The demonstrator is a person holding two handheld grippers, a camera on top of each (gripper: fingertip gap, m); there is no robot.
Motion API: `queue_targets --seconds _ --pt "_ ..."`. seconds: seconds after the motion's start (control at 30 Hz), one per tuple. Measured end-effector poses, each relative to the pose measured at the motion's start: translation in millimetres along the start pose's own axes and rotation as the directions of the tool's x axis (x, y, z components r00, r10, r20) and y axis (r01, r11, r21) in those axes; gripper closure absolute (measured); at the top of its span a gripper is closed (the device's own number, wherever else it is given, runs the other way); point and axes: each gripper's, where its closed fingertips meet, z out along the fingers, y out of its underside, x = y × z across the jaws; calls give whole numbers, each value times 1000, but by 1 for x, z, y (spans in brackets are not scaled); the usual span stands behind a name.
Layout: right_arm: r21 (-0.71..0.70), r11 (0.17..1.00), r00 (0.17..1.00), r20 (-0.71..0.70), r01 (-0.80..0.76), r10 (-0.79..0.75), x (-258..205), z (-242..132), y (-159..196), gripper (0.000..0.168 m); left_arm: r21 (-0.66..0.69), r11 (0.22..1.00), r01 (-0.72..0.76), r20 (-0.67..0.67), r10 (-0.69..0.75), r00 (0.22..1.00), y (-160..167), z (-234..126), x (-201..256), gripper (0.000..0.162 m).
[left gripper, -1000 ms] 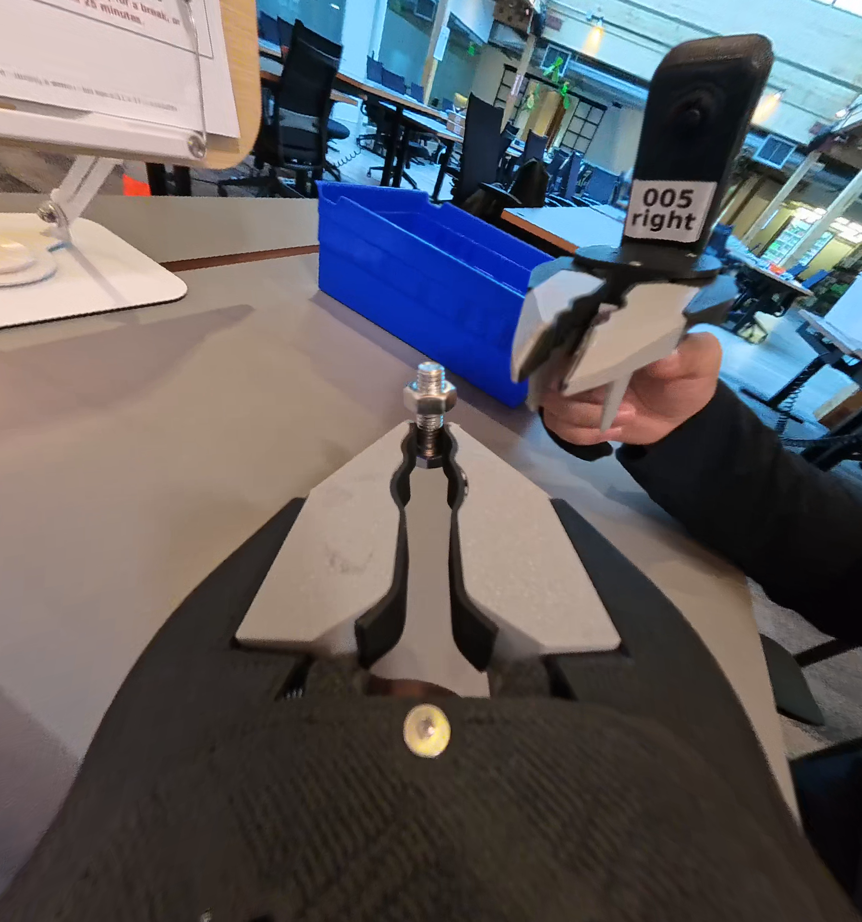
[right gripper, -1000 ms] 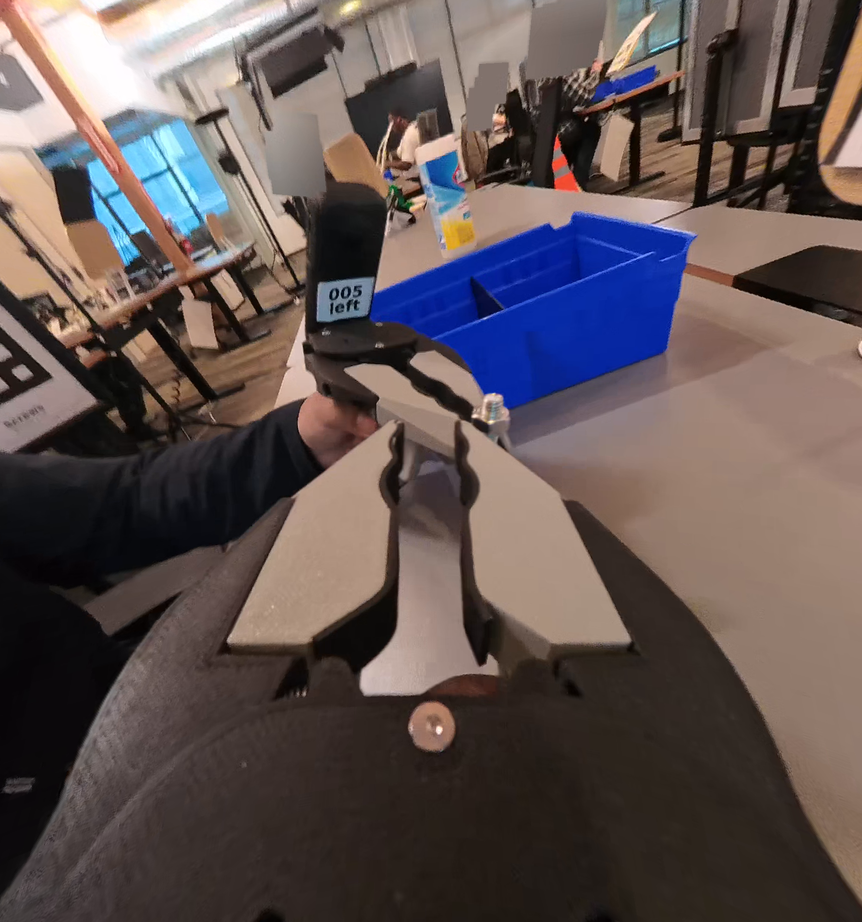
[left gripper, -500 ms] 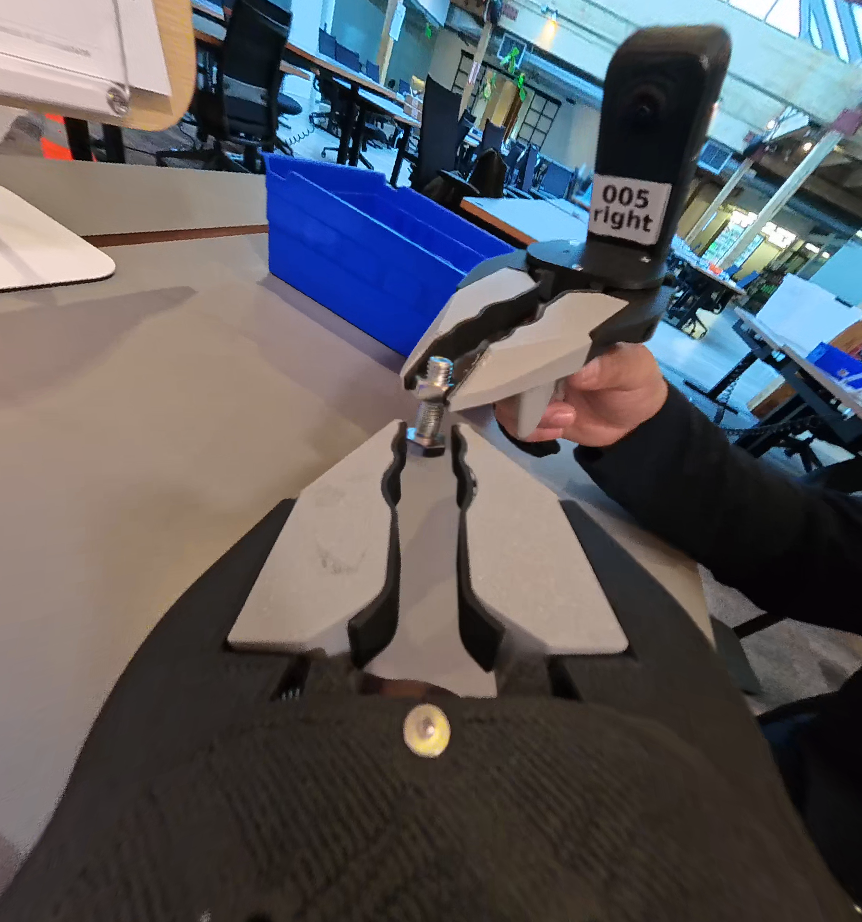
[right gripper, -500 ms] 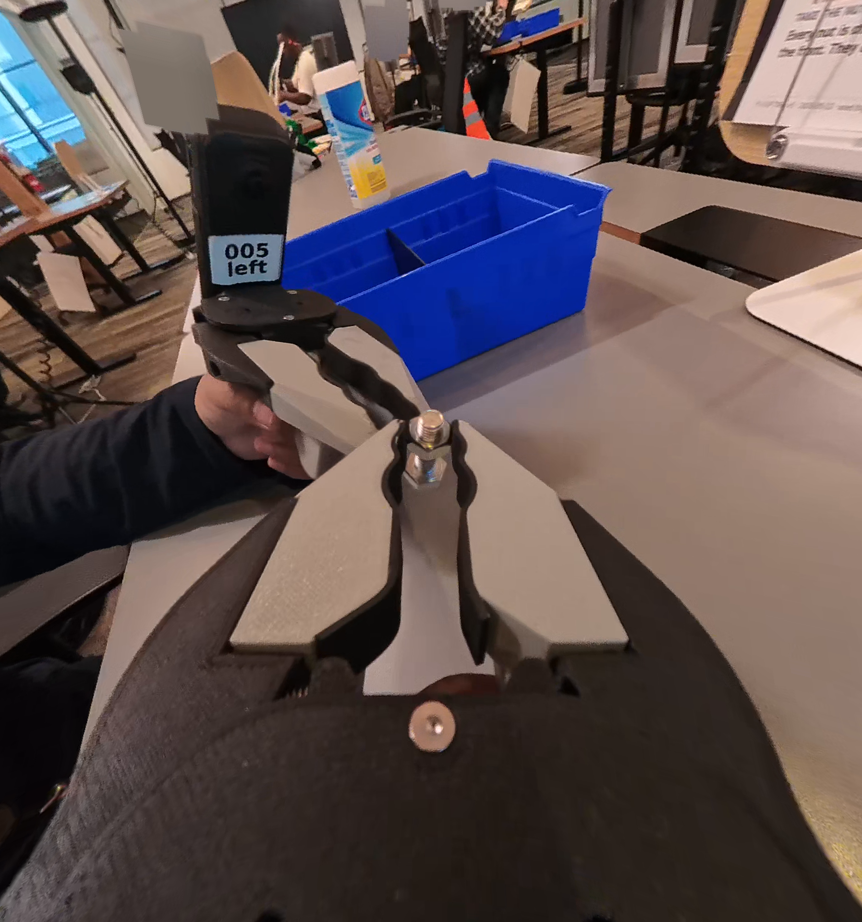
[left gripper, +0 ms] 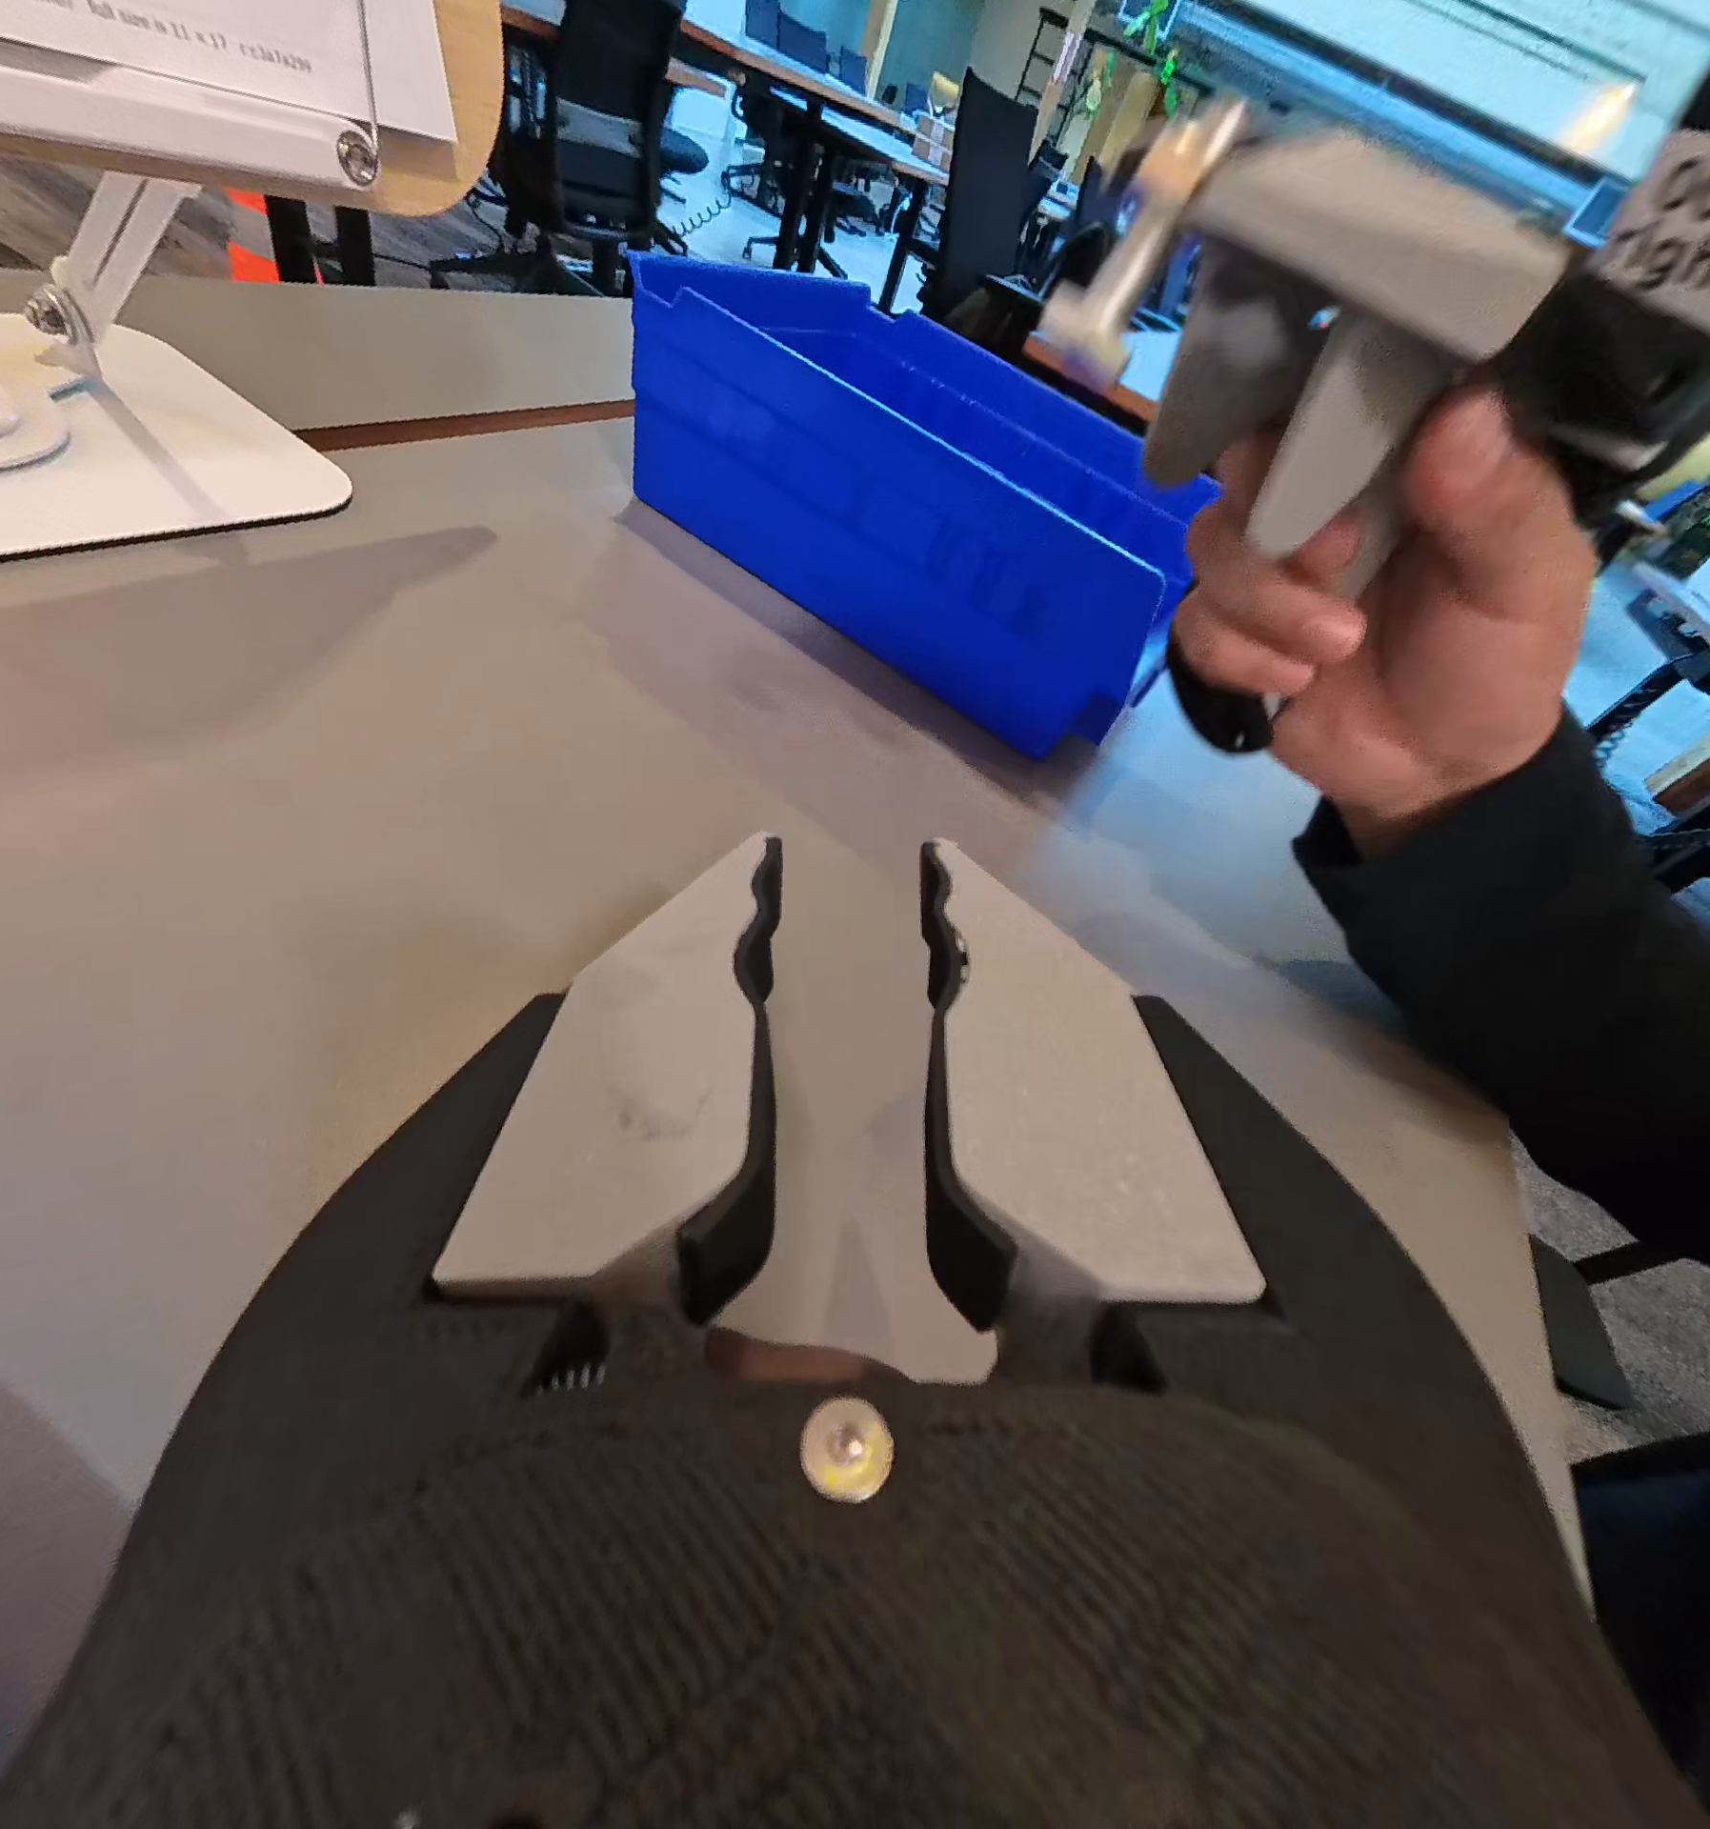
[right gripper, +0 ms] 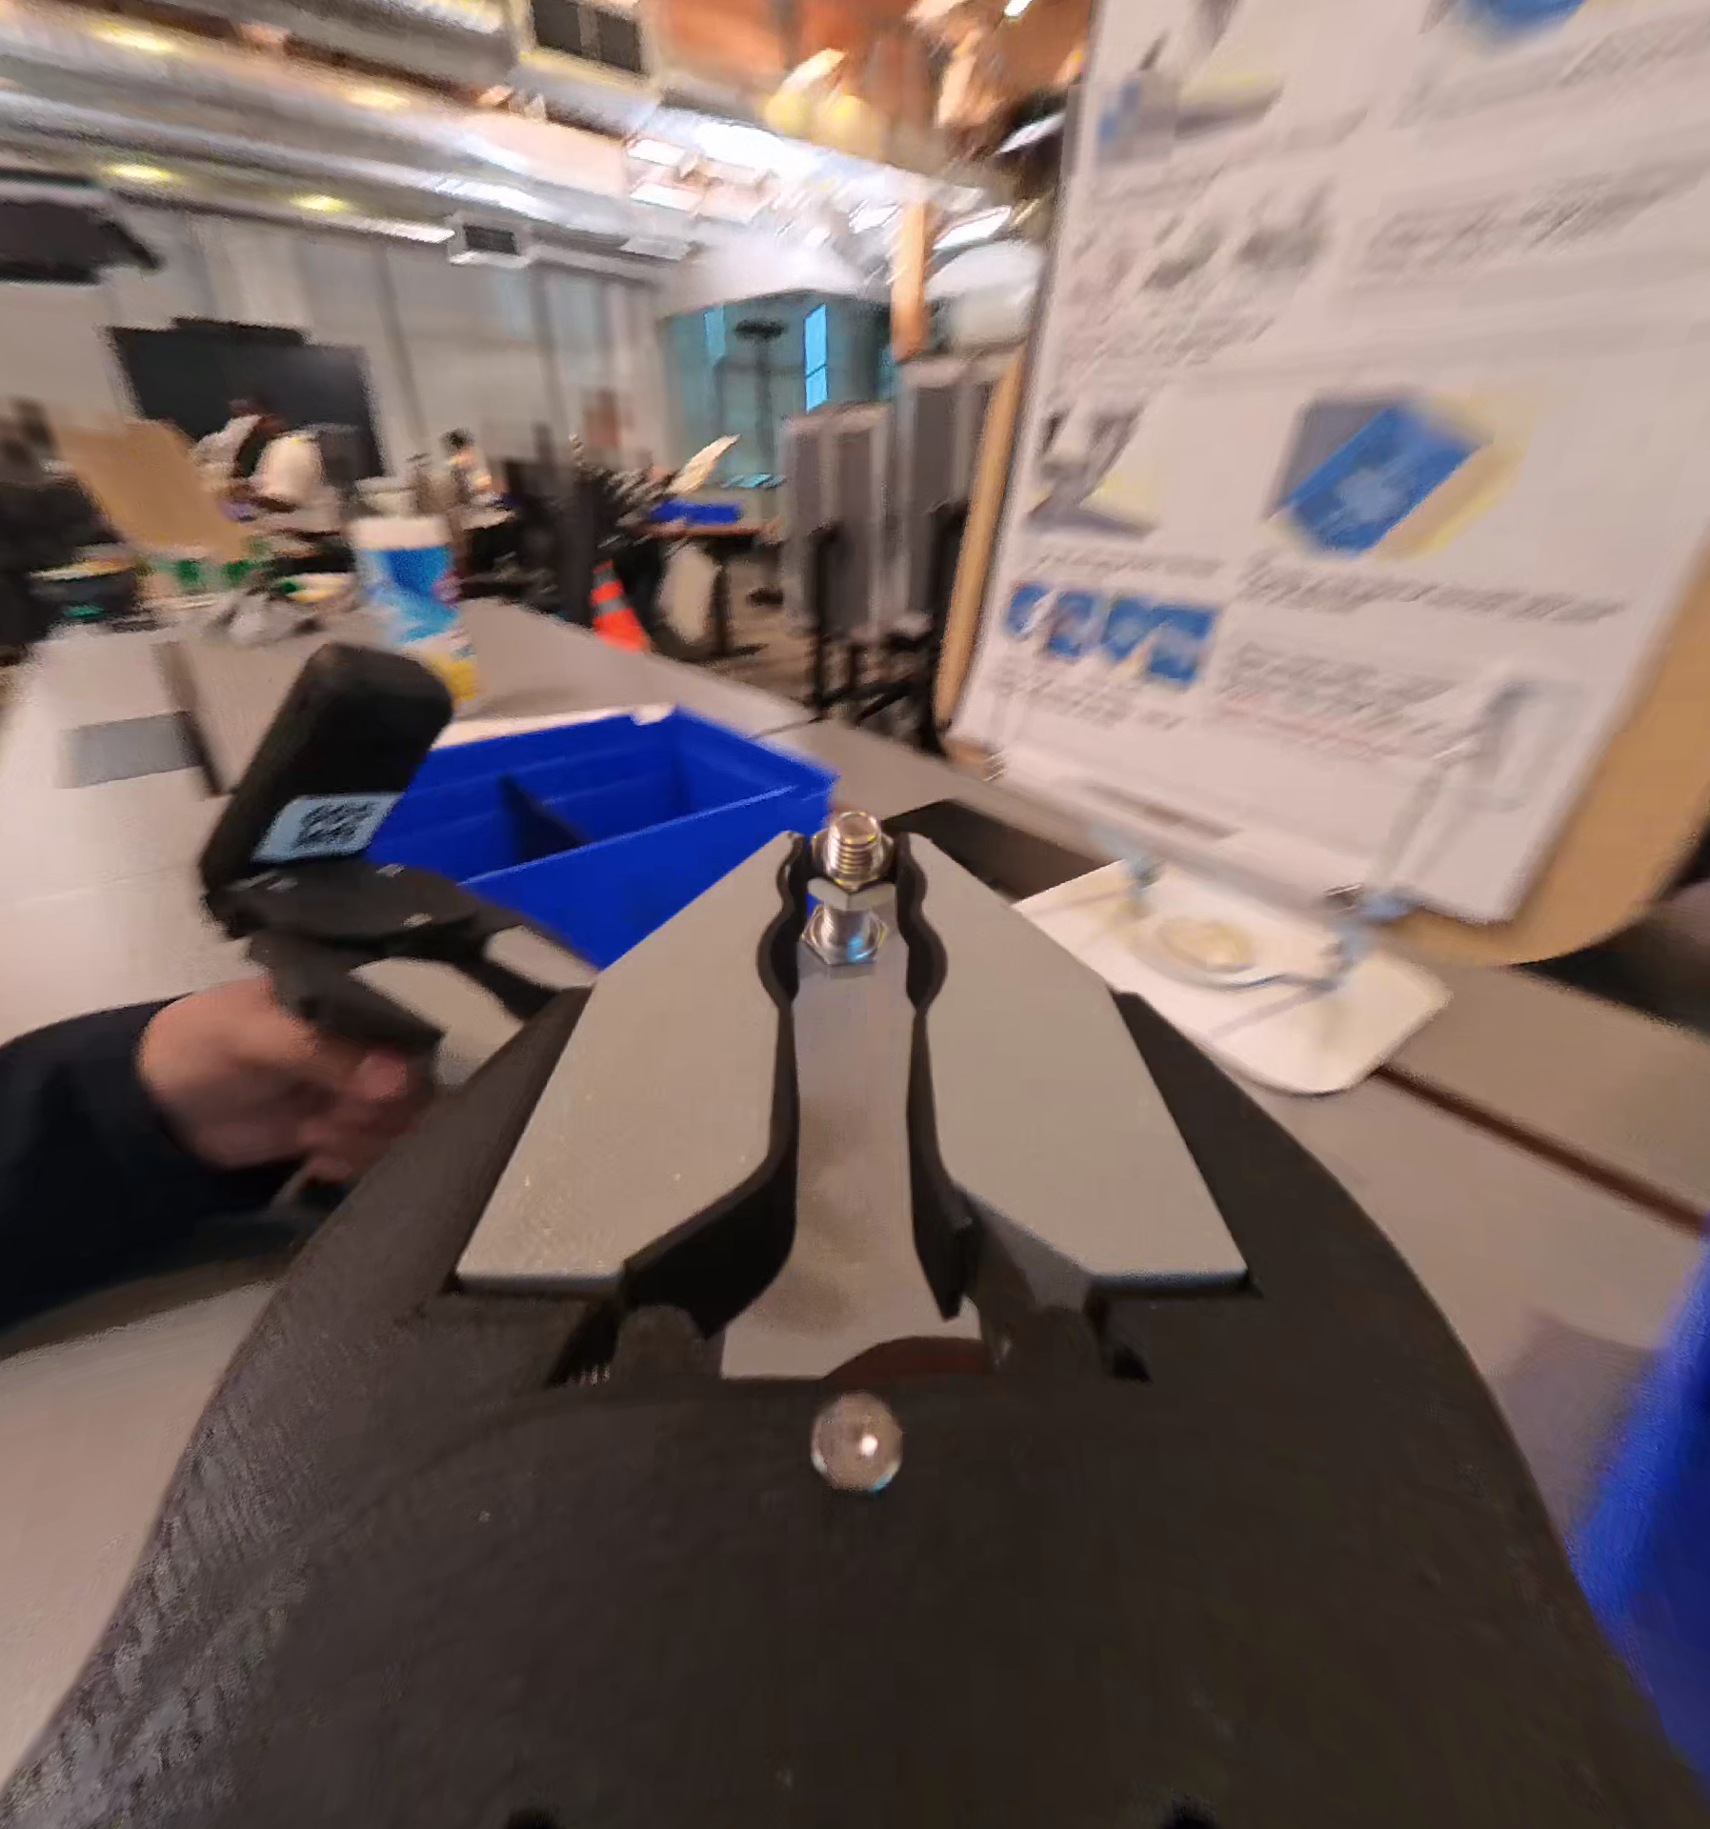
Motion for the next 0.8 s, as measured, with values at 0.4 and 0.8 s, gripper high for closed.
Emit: queue_targets --seconds 0.4,0.8 --pt "-95 995 763 -641 19 -76 161 -104 -3 153 -68 997 18 26 -16 1000 15 7 -7 137" --pt "-355 901 731 -679 -249 -65 208 -118 88 151 -93 996 16 44 -12 999 22 10 -10 137"
